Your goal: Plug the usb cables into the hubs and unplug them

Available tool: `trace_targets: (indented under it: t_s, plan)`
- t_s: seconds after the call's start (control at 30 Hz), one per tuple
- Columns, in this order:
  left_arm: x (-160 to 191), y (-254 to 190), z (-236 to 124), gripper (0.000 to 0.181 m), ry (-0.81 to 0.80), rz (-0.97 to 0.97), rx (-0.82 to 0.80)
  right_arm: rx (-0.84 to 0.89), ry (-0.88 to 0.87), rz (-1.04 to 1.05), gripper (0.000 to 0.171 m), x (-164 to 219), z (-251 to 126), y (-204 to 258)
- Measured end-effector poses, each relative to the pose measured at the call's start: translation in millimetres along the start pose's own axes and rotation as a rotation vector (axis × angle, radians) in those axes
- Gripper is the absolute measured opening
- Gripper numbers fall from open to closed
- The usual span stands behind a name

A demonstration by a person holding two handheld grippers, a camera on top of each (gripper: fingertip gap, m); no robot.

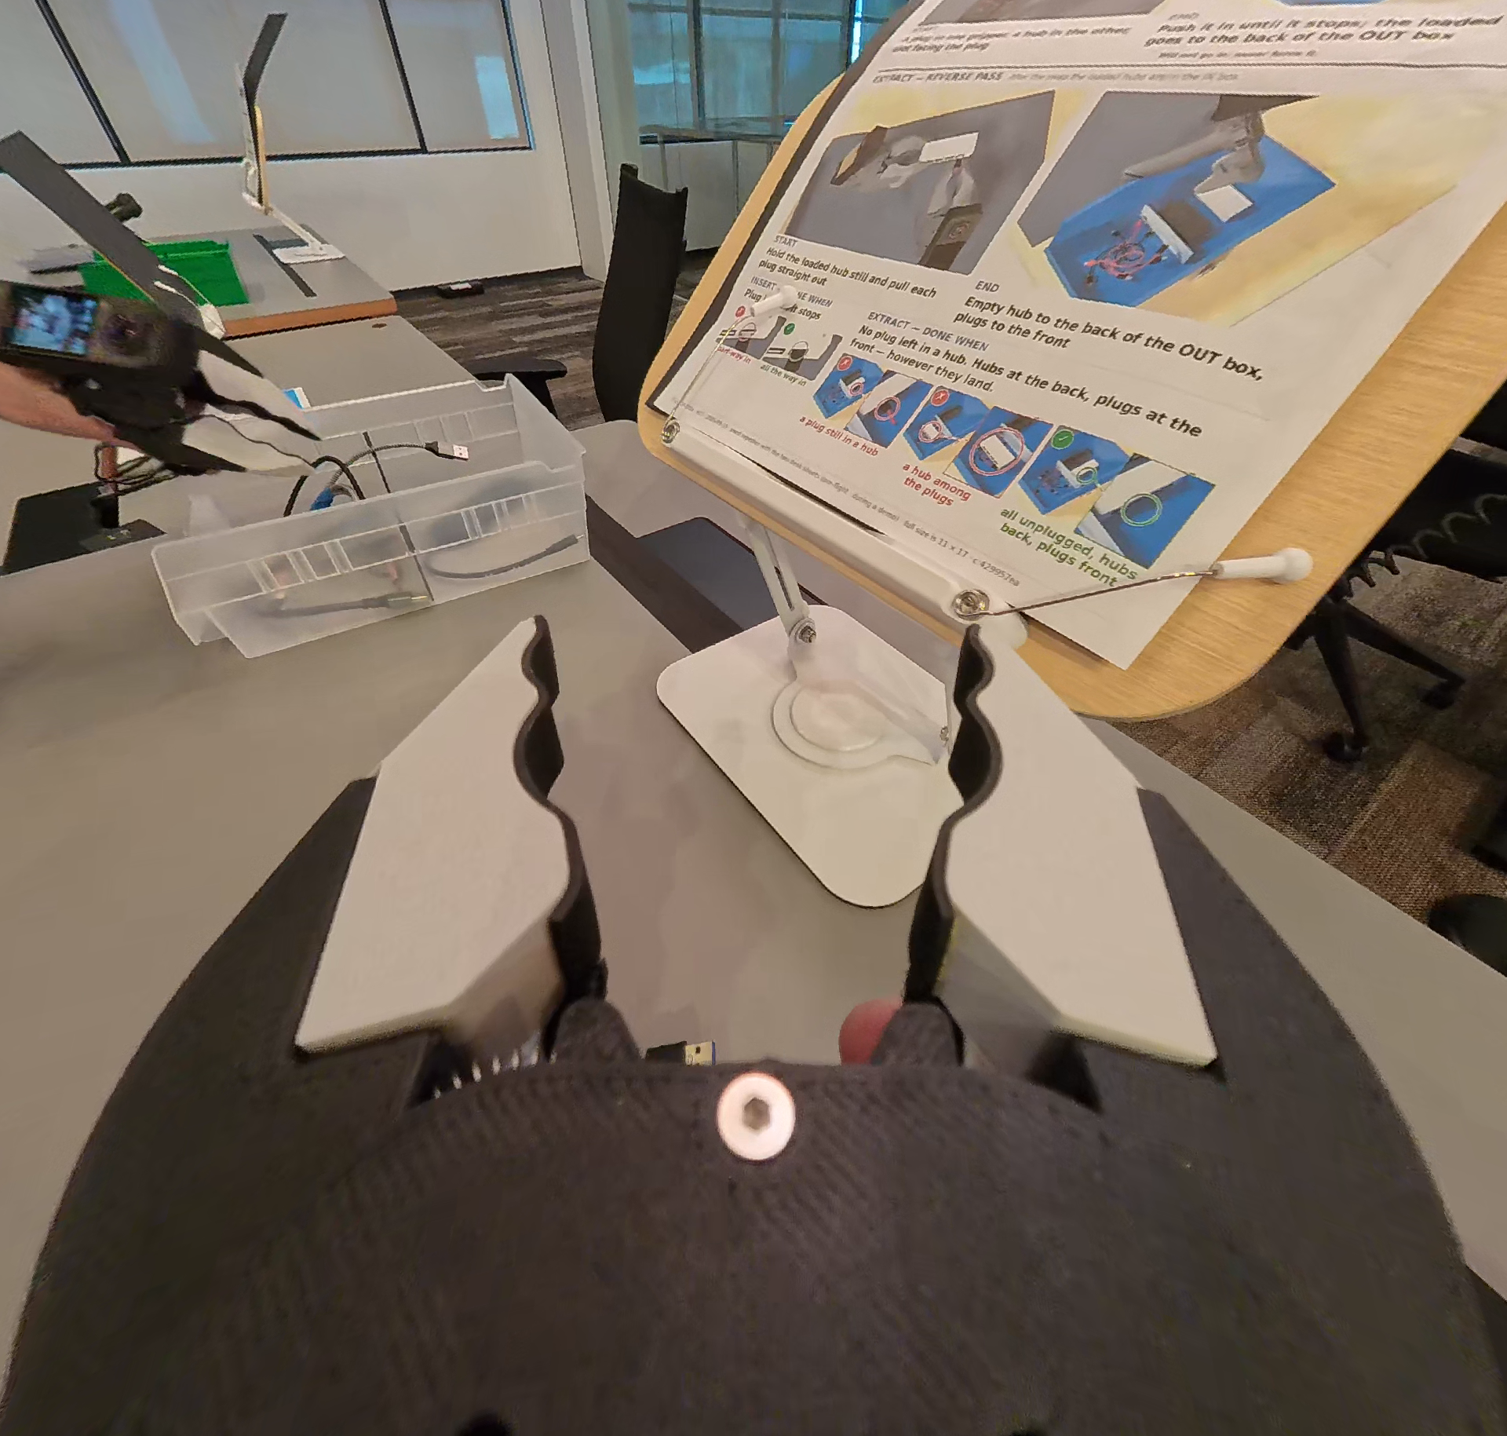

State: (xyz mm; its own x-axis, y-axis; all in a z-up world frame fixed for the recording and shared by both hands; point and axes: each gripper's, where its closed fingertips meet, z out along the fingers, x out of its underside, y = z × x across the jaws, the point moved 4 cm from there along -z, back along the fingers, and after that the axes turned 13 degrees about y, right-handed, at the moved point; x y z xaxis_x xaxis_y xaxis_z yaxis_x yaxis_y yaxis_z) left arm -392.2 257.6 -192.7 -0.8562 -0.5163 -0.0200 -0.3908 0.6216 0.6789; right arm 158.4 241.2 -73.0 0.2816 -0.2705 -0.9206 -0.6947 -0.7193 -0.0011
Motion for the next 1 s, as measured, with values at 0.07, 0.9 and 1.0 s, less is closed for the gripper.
trace_targets:
  t_s: [0.07,0.9,1.0]
  plan:
    - [1,1,12,0.024,0.068,0.065,-0.001,0.000,-0.001,0.001,0.096,0,0,0]
    - [41,-6,-41,0.004,-0.157,-0.114,-0.091,0.001,-0.006,0.008,0.096,0,-2,-4]
    - [48,-29,-24,0.004,-0.080,-0.032,-0.028,0.000,-0.008,0.004,0.096,-1,-2,-2]
